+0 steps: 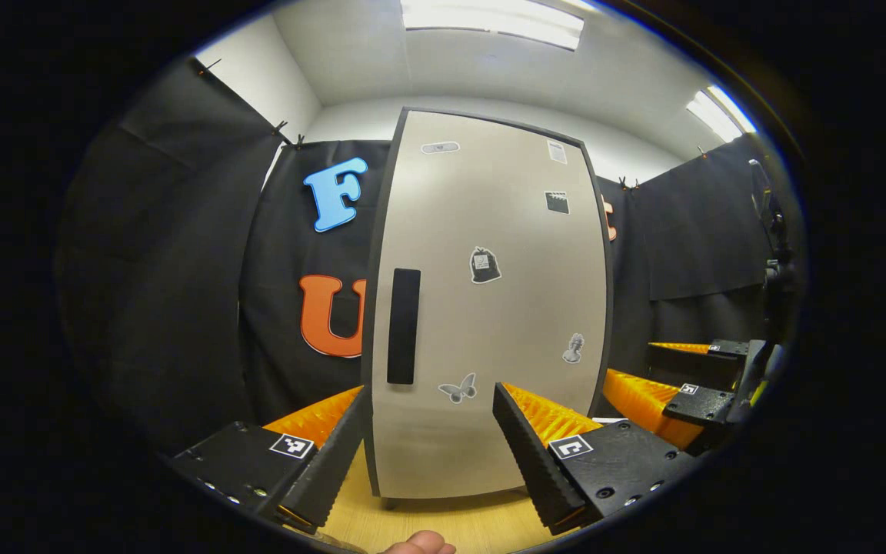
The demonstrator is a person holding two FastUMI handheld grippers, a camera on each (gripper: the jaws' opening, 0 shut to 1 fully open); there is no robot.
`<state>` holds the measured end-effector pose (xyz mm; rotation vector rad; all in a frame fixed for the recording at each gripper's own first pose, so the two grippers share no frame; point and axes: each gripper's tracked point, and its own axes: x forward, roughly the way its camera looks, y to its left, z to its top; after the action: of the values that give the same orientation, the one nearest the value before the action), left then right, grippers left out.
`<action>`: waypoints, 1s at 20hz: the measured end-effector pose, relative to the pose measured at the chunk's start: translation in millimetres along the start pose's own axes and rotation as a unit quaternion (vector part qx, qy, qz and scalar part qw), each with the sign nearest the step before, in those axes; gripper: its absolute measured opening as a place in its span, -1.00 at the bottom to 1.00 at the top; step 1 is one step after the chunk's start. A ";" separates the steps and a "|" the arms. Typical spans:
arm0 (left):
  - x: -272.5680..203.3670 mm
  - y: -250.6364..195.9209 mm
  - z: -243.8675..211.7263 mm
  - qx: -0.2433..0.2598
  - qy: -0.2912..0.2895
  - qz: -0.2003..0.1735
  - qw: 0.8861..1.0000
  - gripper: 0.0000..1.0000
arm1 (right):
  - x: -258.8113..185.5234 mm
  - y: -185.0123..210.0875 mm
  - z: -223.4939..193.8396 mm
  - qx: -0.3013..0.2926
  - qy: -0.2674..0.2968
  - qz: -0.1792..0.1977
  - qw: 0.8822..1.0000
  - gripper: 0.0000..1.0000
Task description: Open the cabinet door with the right hand, grasp the bottle in the cabinet with the left hand and place it on the coaster, then close the cabinet door with the right hand.
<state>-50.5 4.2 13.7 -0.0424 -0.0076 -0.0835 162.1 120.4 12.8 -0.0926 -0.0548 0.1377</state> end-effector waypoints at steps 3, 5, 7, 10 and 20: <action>1.9 7.8 -7.2 0.019 0.005 0.021 1.000 0.89 | -0.3 -7.5 1.6 -0.002 -0.004 -0.013 1.000 0.98; 1.9 11.9 -9.7 0.023 0.006 0.030 0.999 0.89 | -1.4 -6.7 -0.8 0.000 0.000 -0.010 1.000 0.99; 1.6 12.0 -8.5 0.020 0.003 0.033 0.999 0.90 | -3.0 -6.3 -3.6 0.004 0.007 -0.007 1.000 0.98; -1.1 10.6 -7.6 0.025 0.003 0.032 0.999 0.90 | -6.3 -9.5 -7.4 0.012 0.015 -0.009 1.000 0.99; -15.4 11.3 -7.8 0.024 0.005 0.029 0.999 0.90 | -17.4 -12.3 -7.6 0.023 0.018 -0.009 1.000 0.99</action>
<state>-64.8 16.4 5.3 0.0061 0.0010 -0.0253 147.0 105.2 5.6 -0.0496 -0.0156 0.1196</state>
